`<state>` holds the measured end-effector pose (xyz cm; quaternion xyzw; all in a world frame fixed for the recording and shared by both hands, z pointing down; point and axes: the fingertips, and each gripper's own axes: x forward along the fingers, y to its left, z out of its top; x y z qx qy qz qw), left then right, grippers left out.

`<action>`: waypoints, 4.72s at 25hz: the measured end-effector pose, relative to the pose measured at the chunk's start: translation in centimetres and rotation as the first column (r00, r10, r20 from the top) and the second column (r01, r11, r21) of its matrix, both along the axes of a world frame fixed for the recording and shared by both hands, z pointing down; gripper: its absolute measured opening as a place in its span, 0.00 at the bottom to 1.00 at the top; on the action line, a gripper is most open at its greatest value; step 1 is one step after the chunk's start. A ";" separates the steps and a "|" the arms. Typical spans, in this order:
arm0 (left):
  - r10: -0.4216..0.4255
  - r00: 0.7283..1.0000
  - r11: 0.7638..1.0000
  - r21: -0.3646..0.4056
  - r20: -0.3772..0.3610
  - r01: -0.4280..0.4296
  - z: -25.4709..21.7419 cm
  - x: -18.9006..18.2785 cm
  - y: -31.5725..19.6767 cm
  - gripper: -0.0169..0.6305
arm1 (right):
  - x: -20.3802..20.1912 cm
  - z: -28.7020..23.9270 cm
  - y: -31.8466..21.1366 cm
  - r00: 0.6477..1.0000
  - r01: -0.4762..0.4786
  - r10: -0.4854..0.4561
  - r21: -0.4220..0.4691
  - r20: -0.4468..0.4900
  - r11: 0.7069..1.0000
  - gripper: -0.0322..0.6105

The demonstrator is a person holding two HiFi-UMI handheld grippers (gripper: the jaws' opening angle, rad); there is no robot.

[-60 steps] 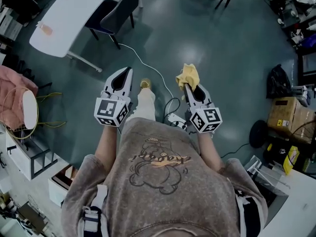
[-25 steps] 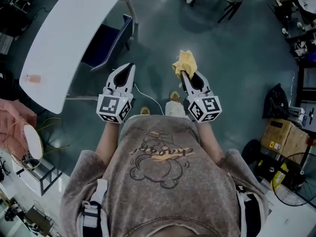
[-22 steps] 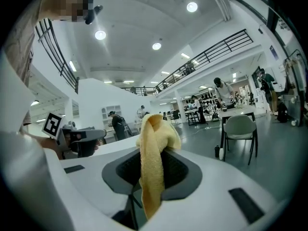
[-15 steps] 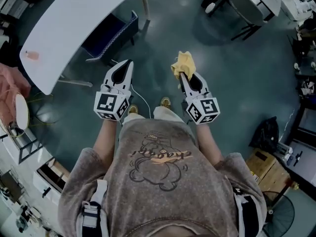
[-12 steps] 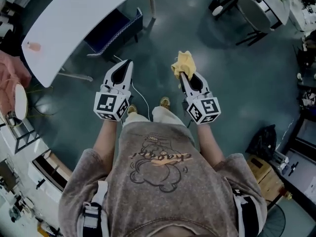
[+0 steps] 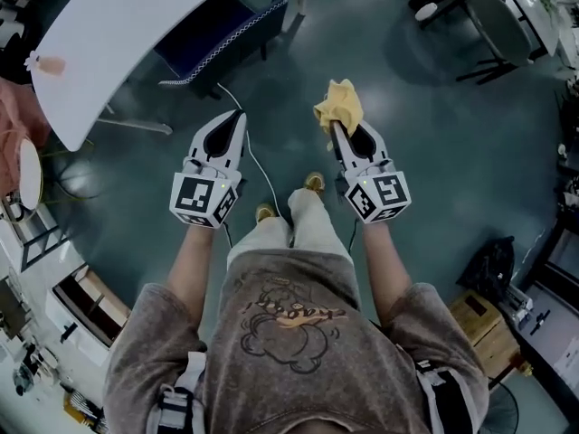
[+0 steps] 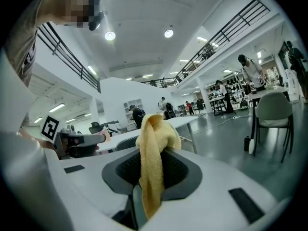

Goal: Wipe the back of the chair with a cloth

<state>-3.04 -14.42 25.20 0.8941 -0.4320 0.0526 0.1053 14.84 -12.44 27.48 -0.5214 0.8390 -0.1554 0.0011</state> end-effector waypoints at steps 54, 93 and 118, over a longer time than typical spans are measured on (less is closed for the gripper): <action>0.010 0.997 0.992 0.128 -0.073 0.000 34.9 -0.2 0.3 0.04 | -4.5 17.2 -17.3 0.963 0.262 -0.265 0.379 -0.045 0.887 0.21; 0.012 0.998 0.992 0.126 -0.059 -0.005 35.2 -1.5 1.8 0.04 | -17.1 12.5 -17.5 0.854 0.515 -0.426 0.371 -0.298 0.773 0.20; -0.017 0.999 0.995 0.098 -0.047 0.021 36.7 -2.8 3.2 0.04 | -25.0 14.2 -9.0 0.721 0.691 -0.624 0.381 -0.301 0.614 0.20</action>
